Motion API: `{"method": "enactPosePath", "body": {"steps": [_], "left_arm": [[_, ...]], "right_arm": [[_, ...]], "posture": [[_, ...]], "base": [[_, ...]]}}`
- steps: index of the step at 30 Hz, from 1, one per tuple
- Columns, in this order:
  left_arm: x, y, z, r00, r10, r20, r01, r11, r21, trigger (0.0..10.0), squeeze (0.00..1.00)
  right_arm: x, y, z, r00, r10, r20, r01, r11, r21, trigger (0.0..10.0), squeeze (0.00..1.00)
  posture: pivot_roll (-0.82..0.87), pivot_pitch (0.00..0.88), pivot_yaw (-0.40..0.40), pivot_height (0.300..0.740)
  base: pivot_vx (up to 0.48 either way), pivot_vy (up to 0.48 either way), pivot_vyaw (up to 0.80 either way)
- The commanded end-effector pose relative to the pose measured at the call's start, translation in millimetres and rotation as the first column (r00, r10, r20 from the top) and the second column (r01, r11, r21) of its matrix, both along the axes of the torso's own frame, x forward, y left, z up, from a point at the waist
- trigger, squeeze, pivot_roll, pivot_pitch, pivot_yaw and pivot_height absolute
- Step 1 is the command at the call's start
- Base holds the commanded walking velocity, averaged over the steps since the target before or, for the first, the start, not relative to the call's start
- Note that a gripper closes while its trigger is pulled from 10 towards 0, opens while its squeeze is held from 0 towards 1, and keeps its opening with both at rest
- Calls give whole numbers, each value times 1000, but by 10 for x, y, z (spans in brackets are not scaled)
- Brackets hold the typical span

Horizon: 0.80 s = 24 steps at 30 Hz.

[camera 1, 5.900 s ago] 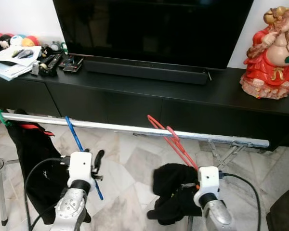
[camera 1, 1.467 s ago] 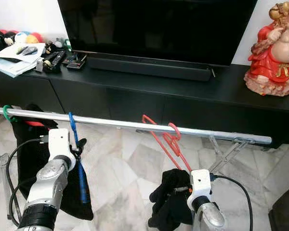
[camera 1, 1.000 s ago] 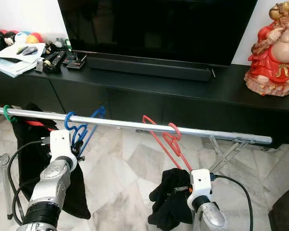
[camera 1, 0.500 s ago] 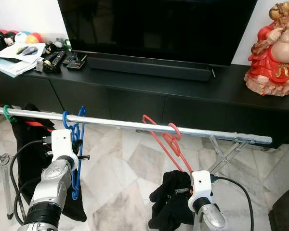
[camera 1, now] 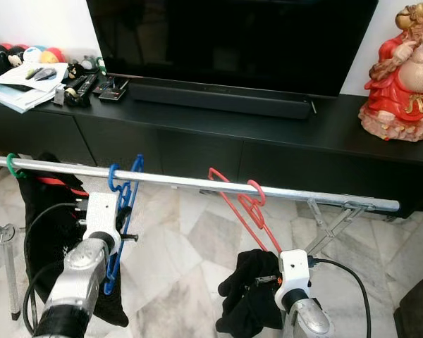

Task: Hang hanger

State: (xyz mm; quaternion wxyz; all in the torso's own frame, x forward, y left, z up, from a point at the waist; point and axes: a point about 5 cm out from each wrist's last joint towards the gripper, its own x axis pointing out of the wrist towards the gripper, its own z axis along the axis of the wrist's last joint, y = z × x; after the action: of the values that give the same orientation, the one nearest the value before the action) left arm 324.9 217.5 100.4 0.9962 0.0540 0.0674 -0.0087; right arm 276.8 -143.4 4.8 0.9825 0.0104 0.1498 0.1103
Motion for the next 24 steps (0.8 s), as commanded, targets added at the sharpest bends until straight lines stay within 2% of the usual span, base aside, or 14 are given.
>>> {"method": "enactPosePath", "body": {"steps": [1,5,8,12,15,17,19,20,21,22,23,24], "left_arm": [[-16,22,84,999,-18,45,16,999,42,0,0],[-99,48,112,996,-23,83,20,999,41,0,0],[-230,45,108,991,-38,126,28,996,83,0,0],[-326,-2,81,988,-34,149,23,997,75,0,0],[-400,-60,8,990,-53,131,43,996,80,0,0],[-503,-100,-124,993,-81,88,71,991,112,0,0],[-567,-107,-212,994,-88,63,81,991,105,0,0],[-608,-82,-296,996,-85,30,81,990,118,588,0],[-637,-63,-353,997,-82,7,81,988,128,588,0],[-669,2,-458,998,-55,-39,60,989,132,10000,0],[-711,85,-588,995,-18,-97,30,992,125,10000,0],[-711,85,-588,995,-18,-97,30,992,125,10000,0]], "right_arm": [[13,3,17,1000,0,13,0,1000,-1,10000,0],[11,3,20,1000,-2,16,2,1000,1,10000,0],[12,-10,28,1000,-8,22,8,1000,0,10000,0],[21,-27,42,999,-12,29,12,1000,-1,10000,0],[24,-35,49,999,-15,33,15,1000,-3,10000,0],[28,-39,59,999,-16,37,16,1000,-4,10000,0],[32,-44,67,999,-19,40,20,1000,-5,10000,0],[34,-44,73,999,-20,42,20,1000,-5,10000,0],[35,-44,77,999,-21,44,21,1000,-5,10000,0],[38,-42,85,999,-20,47,21,1000,-6,10000,0],[40,-40,95,999,-21,50,21,1000,-6,10000,0],[40,-40,95,999,-21,50,21,1000,-6,10000,0]], "posture": [[-22,101,12,740],[-23,98,15,740],[-25,97,12,740],[-26,99,8,740],[-27,99,7,740],[-31,101,6,740],[-30,103,6,740],[-29,103,6,740],[-29,103,6,740],[-28,104,5,740],[-26,105,5,740],[-26,105,5,740]], "base": [[0,0,0],[0,0,0],[0,0,0],[0,0,0],[0,0,0],[0,0,0],[0,0,0],[0,0,0],[0,0,0],[0,0,0],[0,0,0],[0,0,0]]}}
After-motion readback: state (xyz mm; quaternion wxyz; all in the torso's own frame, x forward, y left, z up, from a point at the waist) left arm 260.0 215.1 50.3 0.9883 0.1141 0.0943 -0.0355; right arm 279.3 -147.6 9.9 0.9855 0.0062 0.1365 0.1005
